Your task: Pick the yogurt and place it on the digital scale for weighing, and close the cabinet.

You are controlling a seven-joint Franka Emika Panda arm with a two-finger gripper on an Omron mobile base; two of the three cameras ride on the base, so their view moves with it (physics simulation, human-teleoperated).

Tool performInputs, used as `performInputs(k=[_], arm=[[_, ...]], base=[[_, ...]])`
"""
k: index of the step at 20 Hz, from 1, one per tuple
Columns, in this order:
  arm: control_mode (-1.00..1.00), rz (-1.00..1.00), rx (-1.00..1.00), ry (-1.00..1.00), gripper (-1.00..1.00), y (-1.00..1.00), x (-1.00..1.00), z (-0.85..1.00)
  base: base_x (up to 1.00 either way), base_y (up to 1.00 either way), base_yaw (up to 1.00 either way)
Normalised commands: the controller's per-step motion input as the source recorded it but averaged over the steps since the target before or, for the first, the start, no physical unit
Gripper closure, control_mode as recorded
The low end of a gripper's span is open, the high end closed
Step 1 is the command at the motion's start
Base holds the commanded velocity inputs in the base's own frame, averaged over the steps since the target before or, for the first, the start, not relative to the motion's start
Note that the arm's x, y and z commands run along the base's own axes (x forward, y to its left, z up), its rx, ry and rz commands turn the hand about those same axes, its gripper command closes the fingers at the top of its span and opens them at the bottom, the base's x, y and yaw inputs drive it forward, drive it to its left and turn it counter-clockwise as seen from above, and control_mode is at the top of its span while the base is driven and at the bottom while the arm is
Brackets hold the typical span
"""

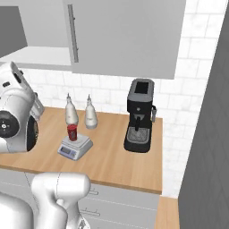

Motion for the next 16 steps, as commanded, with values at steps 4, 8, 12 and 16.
performInputs(k=[4,8,12,16], arm=[[-1.00,0.00,0.10,-0.04,-1.00,0.96,-0.02,-0.63],[-1.00,0.00,0.10,-0.05,-1.00,0.92,0.01,-0.58],[-1.00,0.01,0.18,-0.04,-1.00,0.79,-0.32,-0.32],[-1.00,0.02,0.18,0.00,-1.00,0.90,-0.37,-0.16]], base=[[0.00,0.00,0.00],[0.00,0.00,0.00],[0.00,0.00,0.00],[0.00,0.00,0.00]])
